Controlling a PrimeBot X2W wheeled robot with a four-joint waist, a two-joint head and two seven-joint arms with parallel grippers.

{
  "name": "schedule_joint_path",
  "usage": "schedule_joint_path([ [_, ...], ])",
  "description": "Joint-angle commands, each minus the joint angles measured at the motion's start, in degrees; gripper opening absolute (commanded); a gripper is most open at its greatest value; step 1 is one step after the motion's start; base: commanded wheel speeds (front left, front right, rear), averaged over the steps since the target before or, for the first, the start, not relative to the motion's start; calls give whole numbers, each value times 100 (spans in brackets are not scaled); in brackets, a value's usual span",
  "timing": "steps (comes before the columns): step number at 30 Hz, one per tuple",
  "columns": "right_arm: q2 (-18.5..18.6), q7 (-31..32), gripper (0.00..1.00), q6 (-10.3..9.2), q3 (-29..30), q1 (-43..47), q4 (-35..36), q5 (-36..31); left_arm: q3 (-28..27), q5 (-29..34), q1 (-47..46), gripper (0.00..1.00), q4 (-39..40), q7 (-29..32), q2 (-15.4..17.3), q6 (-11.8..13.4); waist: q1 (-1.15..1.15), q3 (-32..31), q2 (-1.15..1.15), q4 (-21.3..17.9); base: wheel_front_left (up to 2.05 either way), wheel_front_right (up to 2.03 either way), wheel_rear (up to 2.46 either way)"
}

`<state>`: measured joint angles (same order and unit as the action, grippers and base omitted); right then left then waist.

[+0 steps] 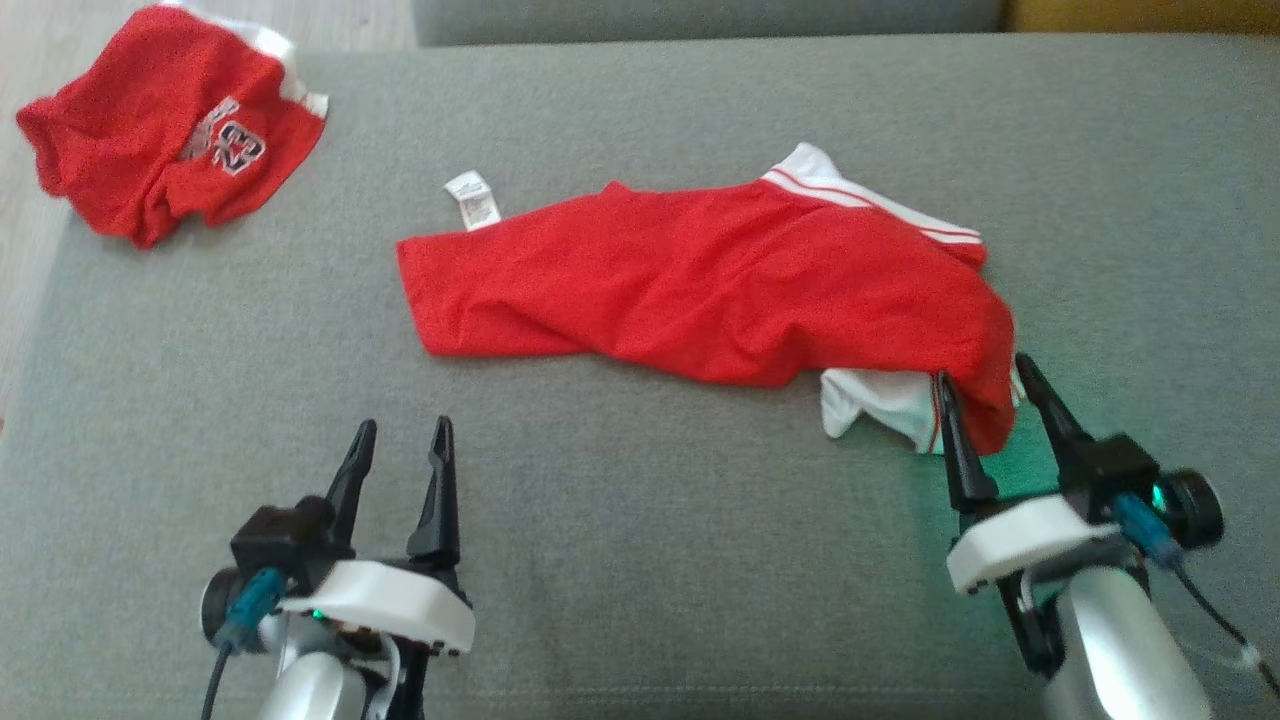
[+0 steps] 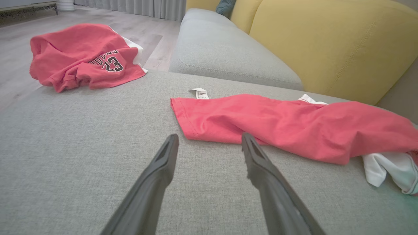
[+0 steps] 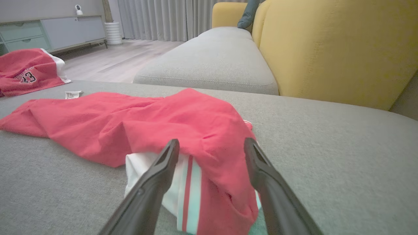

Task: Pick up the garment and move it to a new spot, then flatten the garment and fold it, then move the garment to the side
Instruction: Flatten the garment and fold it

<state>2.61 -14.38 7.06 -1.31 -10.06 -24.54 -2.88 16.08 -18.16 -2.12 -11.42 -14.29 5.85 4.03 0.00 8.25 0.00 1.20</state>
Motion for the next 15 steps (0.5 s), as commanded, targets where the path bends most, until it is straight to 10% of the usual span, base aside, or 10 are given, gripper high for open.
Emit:
schedule_joint_path([
  [1, 27, -11, 100, 43, -87, -364, -65, -200, -208, 58, -273, 100, 182, -71, -16, -13, 0, 166, 0, 137, 0, 0, 0],
  [3, 27, 7, 96, 43, -73, -462, -201, -300, -221, 65, -290, 100, 181, -71, -29, -19, 0, 212, 0, 173, 0, 0, 0],
  [7, 27, -11, 0, 43, 10, -862, -488, -595, -273, 94, -357, 100, 184, -71, -82, -55, 0, 382, 0, 327, 0, 0, 0],
  [15, 27, -16, 0, 43, 146, -1712, -652, -1054, -353, 164, -441, 100, 198, -71, -188, -129, 0, 603, 0, 564, 0, 0, 0],
])
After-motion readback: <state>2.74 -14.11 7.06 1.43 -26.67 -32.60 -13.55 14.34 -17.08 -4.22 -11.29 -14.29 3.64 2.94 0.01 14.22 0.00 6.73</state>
